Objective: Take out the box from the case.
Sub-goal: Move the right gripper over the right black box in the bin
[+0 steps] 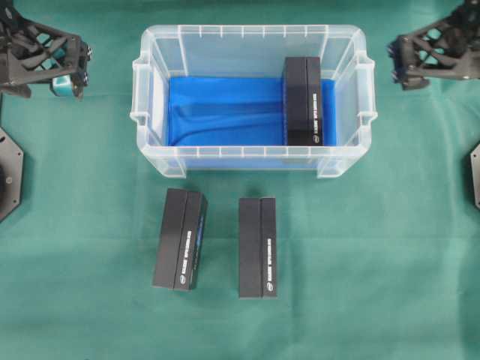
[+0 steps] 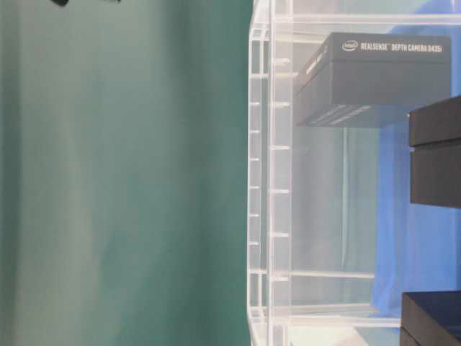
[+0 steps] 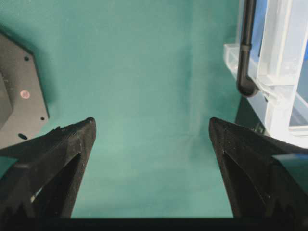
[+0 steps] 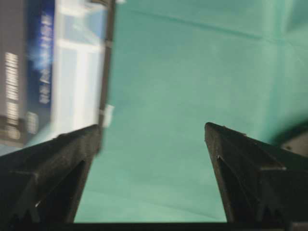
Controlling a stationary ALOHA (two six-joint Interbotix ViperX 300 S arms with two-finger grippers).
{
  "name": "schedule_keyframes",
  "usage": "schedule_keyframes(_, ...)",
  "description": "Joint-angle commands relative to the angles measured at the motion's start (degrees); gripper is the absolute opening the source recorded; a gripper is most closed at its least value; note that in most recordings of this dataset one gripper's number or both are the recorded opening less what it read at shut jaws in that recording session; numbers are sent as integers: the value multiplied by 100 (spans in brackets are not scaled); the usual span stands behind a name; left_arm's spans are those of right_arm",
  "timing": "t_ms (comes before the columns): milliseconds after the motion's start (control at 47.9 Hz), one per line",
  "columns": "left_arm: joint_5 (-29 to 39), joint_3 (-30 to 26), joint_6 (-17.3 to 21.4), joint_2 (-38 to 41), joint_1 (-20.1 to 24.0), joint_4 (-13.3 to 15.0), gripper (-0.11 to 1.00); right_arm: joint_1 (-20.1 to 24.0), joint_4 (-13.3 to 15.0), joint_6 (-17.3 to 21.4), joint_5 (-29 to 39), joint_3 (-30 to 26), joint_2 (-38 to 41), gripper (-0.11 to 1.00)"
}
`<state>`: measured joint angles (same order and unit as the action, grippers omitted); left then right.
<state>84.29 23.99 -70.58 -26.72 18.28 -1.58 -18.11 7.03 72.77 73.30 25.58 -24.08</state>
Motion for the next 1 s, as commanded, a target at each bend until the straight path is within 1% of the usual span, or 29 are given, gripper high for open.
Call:
schedule_keyframes(0, -26, -158, -9, 18, 35, 9, 96, 9, -53, 9, -123, -360, 220, 89)
schedule_keyframes(146, -26, -211, 18, 62, 26, 18, 96, 105, -105, 9, -193, -800, 729, 89)
schedule_keyframes(397, -26, -193, 53, 53, 26, 18, 96, 290, -97, 18, -202, -1714, 1591, 89)
schedule_keyframes(564, -26, -167, 53, 18, 26, 18, 96, 396, -88, 237, -211, -2153, 2013, 89)
schedule_keyframes(648, -35, -167, 70, 18, 26, 9, 96, 439, -88, 272, -211, -2268, 2145, 89)
schedule_keyframes(815, -35, -167, 264, 18, 26, 18, 96, 492, -88, 360, -211, -2355, 2224, 89)
schedule_keyframes(982, -35, -167, 272, 18, 44, 18, 96, 519, -79, 457, -211, -2347, 2224, 89)
